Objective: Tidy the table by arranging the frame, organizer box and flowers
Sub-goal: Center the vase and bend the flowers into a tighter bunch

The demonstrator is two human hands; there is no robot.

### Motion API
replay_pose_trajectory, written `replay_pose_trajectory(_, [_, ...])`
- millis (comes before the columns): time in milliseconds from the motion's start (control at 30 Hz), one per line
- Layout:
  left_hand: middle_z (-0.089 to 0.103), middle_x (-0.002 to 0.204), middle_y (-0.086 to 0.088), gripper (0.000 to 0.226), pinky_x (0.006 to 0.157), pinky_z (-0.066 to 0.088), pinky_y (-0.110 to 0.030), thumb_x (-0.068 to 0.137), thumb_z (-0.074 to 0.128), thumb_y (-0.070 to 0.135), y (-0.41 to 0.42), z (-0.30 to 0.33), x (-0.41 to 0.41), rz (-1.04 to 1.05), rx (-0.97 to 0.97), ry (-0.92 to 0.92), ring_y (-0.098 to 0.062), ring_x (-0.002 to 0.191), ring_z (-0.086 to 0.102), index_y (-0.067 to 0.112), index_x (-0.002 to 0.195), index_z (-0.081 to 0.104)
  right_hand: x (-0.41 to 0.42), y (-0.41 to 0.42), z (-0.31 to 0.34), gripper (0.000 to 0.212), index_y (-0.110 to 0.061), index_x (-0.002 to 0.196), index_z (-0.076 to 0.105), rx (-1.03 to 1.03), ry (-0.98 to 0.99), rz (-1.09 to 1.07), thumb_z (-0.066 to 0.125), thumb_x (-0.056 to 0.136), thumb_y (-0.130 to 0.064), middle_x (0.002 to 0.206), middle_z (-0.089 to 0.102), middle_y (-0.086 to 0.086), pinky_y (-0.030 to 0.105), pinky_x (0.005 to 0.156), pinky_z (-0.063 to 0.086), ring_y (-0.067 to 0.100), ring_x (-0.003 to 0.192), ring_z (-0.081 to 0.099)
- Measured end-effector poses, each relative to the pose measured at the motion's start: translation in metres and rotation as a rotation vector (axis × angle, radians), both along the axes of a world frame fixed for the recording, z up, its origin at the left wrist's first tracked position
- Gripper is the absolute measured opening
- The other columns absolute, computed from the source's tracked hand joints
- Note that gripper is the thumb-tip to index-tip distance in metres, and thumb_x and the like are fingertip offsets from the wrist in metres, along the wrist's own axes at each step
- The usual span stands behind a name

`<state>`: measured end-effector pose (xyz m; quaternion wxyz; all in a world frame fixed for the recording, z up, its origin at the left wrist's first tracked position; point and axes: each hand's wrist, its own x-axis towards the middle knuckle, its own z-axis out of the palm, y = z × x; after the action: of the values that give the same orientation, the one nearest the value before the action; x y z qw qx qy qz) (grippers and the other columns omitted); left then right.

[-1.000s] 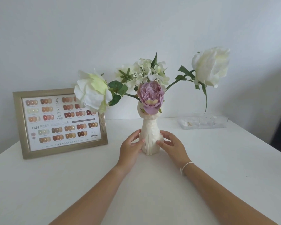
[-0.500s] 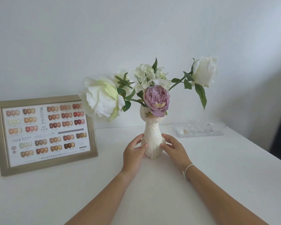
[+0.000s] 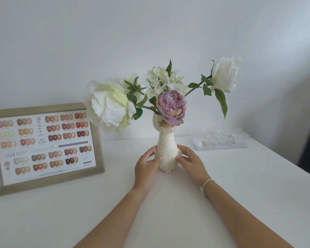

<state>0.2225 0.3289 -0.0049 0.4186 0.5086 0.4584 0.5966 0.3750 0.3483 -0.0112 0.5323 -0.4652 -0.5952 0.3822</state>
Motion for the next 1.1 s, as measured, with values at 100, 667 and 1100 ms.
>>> replay_pose_trajectory(100, [0.06, 0.124, 0.005, 0.04, 0.091, 0.053, -0.043, 0.085, 0.061, 0.012, 0.0, 0.0, 0.0, 0.0, -0.002, 0.002, -0.019, 0.103, 0.064, 0.02, 0.124, 0.058, -0.001, -0.001, 0.0, 0.034, -0.025, 0.119, 0.053, 0.003, -0.002, -0.005, 0.055, 0.088, -0.011, 0.123, 0.058, -0.004, 0.01, 0.071, 0.048, 0.016, 0.104, 0.06])
replay_pose_trajectory(667, [0.058, 0.126, 0.003, 0.041, 0.098, 0.048, -0.043, 0.083, 0.063, 0.015, 0.011, 0.0, 0.001, 0.014, 0.005, 0.028, -0.018, 0.107, 0.061, 0.026, 0.122, 0.058, -0.005, 0.009, -0.001, 0.043, -0.022, 0.133, 0.045, -0.005, -0.065, -0.065, 0.049, 0.092, -0.014, 0.131, 0.052, 0.006, 0.029, 0.093, 0.044, 0.023, 0.11, 0.056])
replay_pose_trajectory(1100, [0.058, 0.126, 0.002, 0.042, 0.096, 0.05, -0.042, 0.082, 0.066, 0.016, 0.015, -0.004, -0.001, 0.019, 0.019, 0.02, -0.021, 0.105, 0.062, 0.022, 0.123, 0.059, -0.006, 0.015, -0.003, 0.049, -0.023, 0.138, 0.039, -0.046, -0.061, -0.034, 0.048, 0.091, -0.011, 0.137, 0.048, 0.002, 0.042, 0.105, 0.04, 0.021, 0.123, 0.051])
